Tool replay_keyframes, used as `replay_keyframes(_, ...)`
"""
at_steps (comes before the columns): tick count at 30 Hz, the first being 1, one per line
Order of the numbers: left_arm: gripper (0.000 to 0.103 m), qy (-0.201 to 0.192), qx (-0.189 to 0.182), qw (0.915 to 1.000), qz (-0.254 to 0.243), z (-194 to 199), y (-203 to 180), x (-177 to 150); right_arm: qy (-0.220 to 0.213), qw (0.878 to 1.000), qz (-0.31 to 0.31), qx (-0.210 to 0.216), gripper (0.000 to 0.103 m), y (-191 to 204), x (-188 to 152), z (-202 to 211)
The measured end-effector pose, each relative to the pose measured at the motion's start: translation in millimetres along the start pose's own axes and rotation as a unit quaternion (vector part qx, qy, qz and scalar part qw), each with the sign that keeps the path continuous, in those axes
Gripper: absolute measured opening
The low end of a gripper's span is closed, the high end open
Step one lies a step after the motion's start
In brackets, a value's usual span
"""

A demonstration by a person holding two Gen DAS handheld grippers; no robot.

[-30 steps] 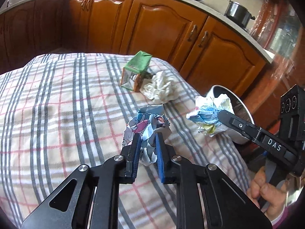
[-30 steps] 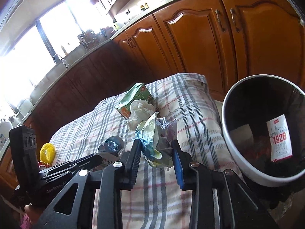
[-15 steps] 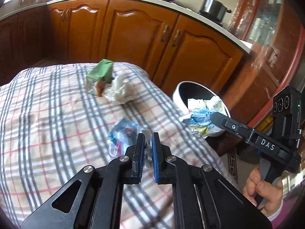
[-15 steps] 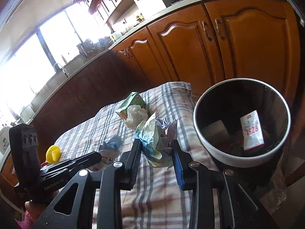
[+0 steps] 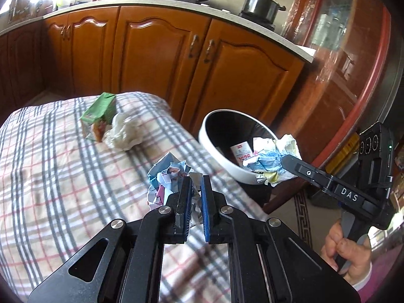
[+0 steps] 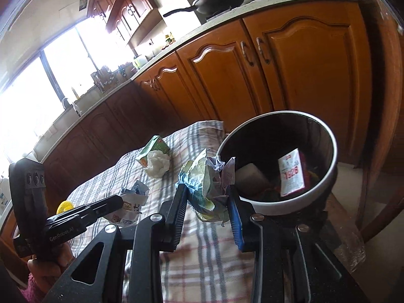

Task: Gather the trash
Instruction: 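Carry both crumpled wrappers over the bin and open both tools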

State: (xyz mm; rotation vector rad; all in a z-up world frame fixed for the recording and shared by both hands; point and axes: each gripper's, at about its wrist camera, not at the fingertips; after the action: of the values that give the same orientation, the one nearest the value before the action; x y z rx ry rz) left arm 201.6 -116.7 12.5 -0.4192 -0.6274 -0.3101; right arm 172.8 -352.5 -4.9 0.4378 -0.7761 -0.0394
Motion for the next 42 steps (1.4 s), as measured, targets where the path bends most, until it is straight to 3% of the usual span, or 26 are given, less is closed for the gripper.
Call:
replay_keyframes(20,0.007,0.0,-0.028,0.9978,-0.06,-44,-66,49,-0.02,0.998,-0.036,-0.037,0.032,-58,24,7)
replay_keyframes(42,0.007,0.049,-0.046,0.995,-0.073,-113,-89,77,0.007,0.997,-0.046,-0.069,0.033,-100,54,-25)
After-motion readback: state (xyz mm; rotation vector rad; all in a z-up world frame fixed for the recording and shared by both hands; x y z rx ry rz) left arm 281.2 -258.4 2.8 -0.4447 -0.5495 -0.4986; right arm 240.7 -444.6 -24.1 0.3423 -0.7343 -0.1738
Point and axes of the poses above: each gripper's, at about its wrist camera, not at the fingertips, and z roughly against the way its jaws point, y to its left, x to its top, and after that the axes turned 8 degrees about y, right-handed
